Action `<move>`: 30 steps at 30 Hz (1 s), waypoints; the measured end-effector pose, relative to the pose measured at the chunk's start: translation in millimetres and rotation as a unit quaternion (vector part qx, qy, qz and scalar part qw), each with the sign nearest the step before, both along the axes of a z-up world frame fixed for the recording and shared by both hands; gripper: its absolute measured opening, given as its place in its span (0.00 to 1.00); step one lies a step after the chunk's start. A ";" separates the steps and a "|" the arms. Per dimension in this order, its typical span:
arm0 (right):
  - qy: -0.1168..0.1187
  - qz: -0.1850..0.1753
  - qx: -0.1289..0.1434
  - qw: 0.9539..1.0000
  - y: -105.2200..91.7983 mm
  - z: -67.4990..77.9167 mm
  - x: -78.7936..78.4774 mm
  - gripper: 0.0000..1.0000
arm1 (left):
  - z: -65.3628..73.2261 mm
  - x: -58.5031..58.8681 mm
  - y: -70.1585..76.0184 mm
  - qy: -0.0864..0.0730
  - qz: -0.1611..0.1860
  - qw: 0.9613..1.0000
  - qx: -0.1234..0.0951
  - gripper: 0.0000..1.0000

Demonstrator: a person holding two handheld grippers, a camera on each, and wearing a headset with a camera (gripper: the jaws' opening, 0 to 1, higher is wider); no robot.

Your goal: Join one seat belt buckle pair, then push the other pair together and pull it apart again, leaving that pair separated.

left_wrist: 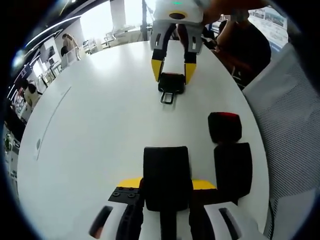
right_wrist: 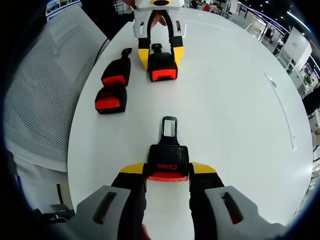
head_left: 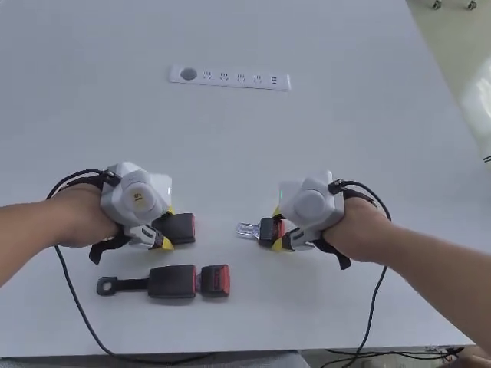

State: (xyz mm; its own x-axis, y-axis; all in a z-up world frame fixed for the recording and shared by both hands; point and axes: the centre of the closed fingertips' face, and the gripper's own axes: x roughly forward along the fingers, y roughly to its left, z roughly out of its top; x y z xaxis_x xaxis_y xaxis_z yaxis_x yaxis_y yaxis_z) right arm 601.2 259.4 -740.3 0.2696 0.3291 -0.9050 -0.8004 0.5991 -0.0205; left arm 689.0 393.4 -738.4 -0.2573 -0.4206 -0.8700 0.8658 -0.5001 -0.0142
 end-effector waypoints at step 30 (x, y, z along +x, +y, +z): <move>-0.004 0.033 0.020 0.999 45.4 0.3 24.6 0.31 | -1.2 0.0 -0.4 -0.007 0.001 1.000 0.011 0.34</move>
